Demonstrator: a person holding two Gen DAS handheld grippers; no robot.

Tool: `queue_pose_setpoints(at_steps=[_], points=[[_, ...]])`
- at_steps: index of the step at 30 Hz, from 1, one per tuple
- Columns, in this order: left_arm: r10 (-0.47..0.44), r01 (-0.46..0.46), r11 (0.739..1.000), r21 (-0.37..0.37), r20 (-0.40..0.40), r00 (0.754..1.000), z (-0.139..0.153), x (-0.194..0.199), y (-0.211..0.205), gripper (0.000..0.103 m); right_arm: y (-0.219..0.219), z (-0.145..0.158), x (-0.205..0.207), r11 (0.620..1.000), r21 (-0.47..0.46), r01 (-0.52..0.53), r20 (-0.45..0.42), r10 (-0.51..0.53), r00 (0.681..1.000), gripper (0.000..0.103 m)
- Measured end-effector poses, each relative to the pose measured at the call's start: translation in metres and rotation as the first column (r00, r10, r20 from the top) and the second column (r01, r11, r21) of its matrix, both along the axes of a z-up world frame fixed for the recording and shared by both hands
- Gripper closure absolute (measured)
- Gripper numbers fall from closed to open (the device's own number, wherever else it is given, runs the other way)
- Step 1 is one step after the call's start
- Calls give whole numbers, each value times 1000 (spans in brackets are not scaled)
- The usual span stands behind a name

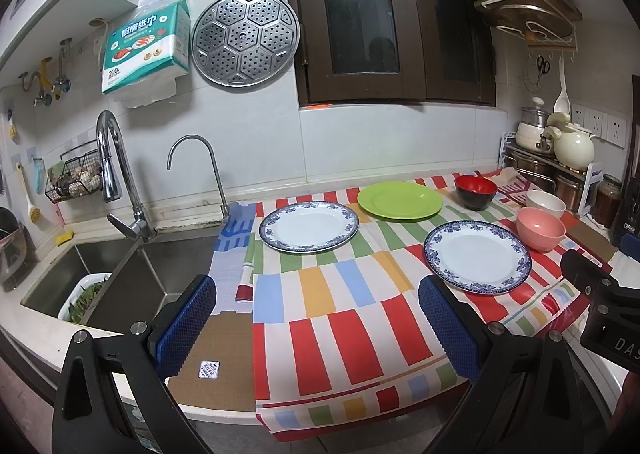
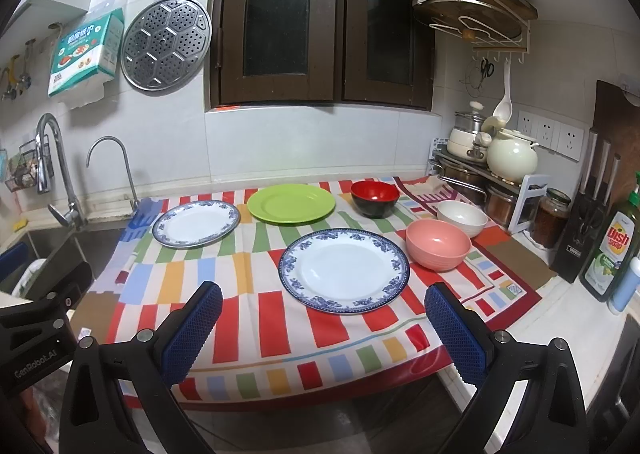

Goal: Organize plates and bowls

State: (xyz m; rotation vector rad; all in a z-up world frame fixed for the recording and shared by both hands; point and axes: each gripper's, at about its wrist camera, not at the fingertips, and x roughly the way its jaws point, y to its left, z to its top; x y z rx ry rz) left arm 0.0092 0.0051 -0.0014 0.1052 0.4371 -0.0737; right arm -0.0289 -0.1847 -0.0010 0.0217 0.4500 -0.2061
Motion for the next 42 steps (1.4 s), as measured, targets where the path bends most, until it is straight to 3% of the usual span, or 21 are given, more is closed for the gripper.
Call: queue_pose_setpoints(at_steps=[10, 20, 32, 42], points=[[-40, 41, 999, 20, -38, 998, -9, 11, -9, 0, -12, -8, -3, 1000, 10, 28, -21, -28, 999, 1], [-77, 79, 996, 29, -66, 995, -14, 45, -42, 0, -34, -14, 22, 997, 8, 72, -56, -72, 996, 1], [-90, 95, 994, 45, -98, 991, -22, 114, -115, 1, -107, -22, 89, 995, 11, 102, -80, -101, 992, 1], [-61, 78, 993, 84, -189, 980, -49, 163, -157, 6, -155, -57, 145, 997, 49, 66, -182, -56, 982, 7]])
